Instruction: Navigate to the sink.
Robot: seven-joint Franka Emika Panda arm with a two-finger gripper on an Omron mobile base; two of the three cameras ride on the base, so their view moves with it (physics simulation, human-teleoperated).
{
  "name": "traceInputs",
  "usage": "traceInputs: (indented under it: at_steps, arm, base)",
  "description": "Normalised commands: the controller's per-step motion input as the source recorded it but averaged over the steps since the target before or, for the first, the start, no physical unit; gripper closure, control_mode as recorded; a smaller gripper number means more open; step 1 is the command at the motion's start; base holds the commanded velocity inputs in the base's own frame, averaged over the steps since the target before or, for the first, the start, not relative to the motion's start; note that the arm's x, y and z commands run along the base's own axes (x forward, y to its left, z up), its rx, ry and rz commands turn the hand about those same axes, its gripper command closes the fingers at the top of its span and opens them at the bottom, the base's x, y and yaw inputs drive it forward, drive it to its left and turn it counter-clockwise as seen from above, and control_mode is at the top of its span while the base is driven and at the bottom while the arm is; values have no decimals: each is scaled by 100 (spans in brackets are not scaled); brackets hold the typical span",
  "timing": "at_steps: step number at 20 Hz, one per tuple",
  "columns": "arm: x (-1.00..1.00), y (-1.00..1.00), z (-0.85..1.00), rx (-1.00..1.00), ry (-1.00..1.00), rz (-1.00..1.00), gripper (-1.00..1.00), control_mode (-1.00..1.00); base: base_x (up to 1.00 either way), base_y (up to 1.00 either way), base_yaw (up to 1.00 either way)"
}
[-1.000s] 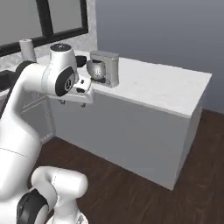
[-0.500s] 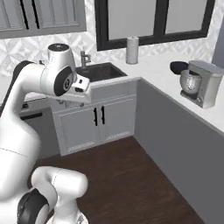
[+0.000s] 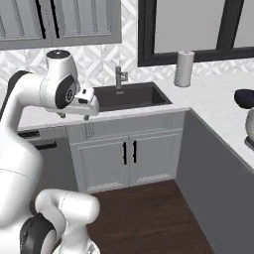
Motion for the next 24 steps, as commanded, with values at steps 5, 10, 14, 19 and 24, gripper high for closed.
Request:
traceInputs:
  at_steps: [5,10,14,19,24]
  arm:
    - [0,0,0,0,0,0,-100,100]
    - [0,0,0,0,0,0,-100,100]
    - [0,0,0,0,0,0,-100,100]
    - [0,0,0,0,0,0,-100,100]
    - [0,0,0,0,0,0,-100,100]
  base:
    - [100,-34,27]
    - [100,-52,29]
    - [100,-71,31]
    - [100,-53,29]
    - [100,-19,17]
